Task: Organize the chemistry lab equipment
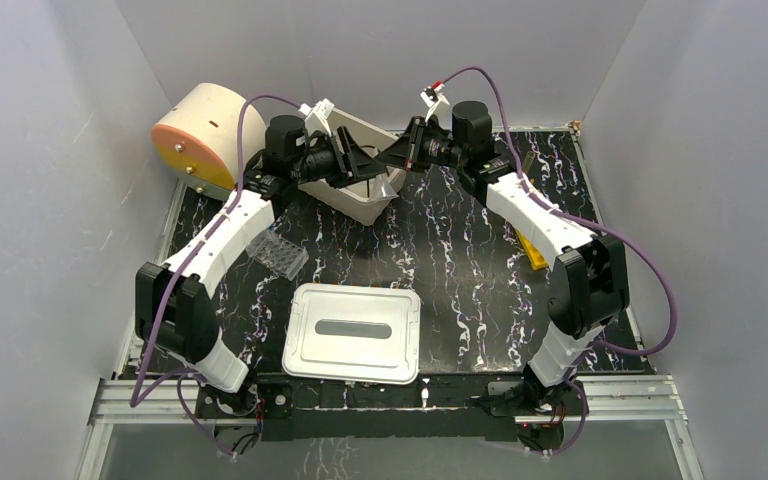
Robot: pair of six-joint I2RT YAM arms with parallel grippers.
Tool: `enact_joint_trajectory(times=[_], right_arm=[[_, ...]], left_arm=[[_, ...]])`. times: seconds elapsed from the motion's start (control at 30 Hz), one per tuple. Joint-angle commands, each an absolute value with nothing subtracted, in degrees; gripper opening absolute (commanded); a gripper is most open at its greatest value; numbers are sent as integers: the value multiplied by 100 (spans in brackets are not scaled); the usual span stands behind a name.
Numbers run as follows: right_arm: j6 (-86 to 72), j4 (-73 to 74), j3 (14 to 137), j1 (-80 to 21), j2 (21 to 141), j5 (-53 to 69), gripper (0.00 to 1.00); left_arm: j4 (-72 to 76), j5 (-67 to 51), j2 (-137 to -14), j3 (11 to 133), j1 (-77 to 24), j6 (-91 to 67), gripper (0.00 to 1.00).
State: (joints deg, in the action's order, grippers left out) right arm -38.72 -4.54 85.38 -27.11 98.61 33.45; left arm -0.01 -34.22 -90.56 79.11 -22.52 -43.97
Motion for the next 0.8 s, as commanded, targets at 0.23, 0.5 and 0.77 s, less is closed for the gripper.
enact_joint_trajectory(times=[0.23,0.5,0.77], right_arm=[[-4085,-1281,8552,-2683,9718,3758,0],[-4232,-1431,8585,-2683,9787,3889,0],[-4181,-872,8713,-2533,9699,3358,47]], left_arm=[[170,-3788,-9210,7945,-2269,-4890,29],[173,-3654,-9188,7945,-2270,-4839,3],[-812,-2913,-9269,8419,-2268,-3686,0]])
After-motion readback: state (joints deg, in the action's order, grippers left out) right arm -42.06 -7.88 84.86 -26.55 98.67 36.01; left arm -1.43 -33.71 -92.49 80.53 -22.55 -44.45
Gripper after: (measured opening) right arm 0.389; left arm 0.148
